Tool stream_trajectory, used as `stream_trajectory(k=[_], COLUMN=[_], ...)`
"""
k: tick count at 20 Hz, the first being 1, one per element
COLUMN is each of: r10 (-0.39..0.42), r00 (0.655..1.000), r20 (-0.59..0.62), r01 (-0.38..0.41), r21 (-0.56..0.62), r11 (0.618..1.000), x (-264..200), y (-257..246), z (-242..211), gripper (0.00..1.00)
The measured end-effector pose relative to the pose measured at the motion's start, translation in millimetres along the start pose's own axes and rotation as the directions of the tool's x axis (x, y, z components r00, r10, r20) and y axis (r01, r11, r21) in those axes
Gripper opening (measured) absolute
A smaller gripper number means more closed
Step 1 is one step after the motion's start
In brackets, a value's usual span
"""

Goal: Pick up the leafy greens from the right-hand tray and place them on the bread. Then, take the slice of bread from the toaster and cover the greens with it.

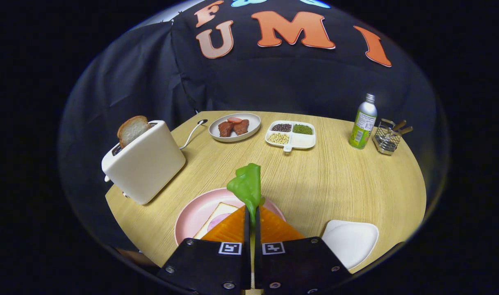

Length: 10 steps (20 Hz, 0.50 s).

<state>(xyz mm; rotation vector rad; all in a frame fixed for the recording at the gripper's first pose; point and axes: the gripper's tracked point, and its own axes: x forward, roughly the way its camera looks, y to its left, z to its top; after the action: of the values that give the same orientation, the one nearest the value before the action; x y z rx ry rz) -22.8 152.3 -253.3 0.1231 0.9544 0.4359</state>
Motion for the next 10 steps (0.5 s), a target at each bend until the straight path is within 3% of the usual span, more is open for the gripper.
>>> stream_trajectory(k=[4,10], r10=[0.033,0.038], r00=[0.998,0.992], r20=[-0.052,-0.117], r01=[-0.034,-0.044], r21=[-0.021,-0.048], r11=[0.999,0.998], x=[11.1,22.2], y=[22.9,41.7], z=[-16.1,-36.4], gripper=[0.04,0.14])
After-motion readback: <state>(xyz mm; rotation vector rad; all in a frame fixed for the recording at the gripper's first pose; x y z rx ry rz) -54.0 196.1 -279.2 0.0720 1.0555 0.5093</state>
